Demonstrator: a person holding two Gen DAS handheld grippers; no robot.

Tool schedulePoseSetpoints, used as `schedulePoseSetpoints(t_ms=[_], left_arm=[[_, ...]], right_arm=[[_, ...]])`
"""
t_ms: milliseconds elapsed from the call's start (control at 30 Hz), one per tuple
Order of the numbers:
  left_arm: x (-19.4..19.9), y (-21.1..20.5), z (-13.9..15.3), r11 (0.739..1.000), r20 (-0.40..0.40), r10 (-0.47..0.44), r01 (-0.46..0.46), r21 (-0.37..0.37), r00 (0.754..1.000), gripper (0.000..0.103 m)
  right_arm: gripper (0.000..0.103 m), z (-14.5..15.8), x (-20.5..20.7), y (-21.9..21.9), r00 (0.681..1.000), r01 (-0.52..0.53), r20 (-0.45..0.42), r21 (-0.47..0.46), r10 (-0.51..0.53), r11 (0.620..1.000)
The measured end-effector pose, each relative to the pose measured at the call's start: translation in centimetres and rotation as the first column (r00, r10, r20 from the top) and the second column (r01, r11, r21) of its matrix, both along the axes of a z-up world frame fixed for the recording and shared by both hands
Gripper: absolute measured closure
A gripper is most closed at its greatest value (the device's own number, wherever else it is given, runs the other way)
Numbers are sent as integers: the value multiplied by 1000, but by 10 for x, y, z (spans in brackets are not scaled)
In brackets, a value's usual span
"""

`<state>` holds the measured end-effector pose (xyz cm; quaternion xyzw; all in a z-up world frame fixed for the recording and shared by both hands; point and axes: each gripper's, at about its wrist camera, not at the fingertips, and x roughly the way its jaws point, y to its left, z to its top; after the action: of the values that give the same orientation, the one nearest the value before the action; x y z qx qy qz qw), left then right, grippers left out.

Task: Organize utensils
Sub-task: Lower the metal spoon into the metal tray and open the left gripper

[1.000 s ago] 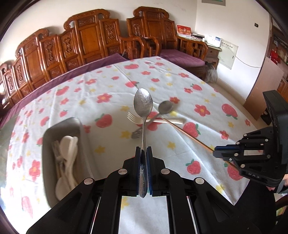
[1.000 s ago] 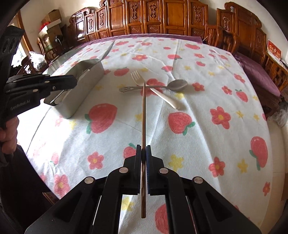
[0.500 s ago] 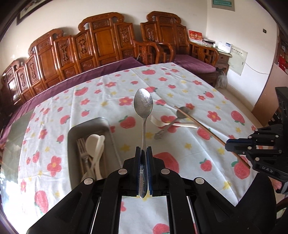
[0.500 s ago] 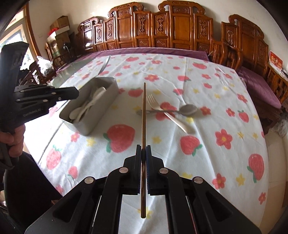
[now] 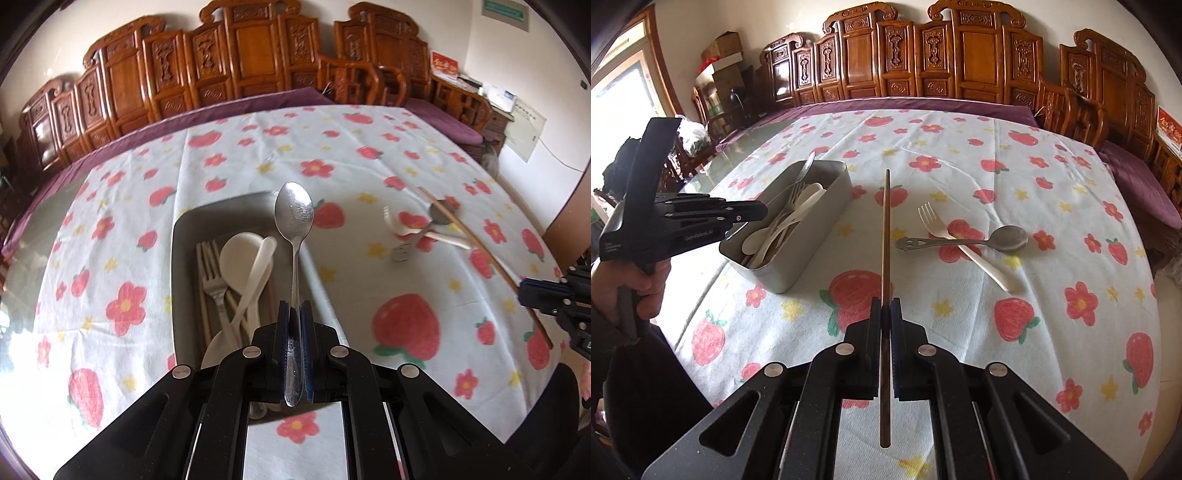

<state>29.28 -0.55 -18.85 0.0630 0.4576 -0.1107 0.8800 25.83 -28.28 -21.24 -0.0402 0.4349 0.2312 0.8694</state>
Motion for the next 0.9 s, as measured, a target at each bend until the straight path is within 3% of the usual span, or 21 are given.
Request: schedulePoseSetpoints(t_ms=[567, 900], left_arm=[[27, 3, -41, 999, -84, 39, -36, 26, 996, 97], [25, 0, -39, 1000, -88, 22, -21, 8, 996, 97]], right_arm=[[97, -25, 16, 0, 999, 3, -40, 0, -3, 1000], [97, -24, 16, 4, 999, -1, -38, 3, 1, 1000]])
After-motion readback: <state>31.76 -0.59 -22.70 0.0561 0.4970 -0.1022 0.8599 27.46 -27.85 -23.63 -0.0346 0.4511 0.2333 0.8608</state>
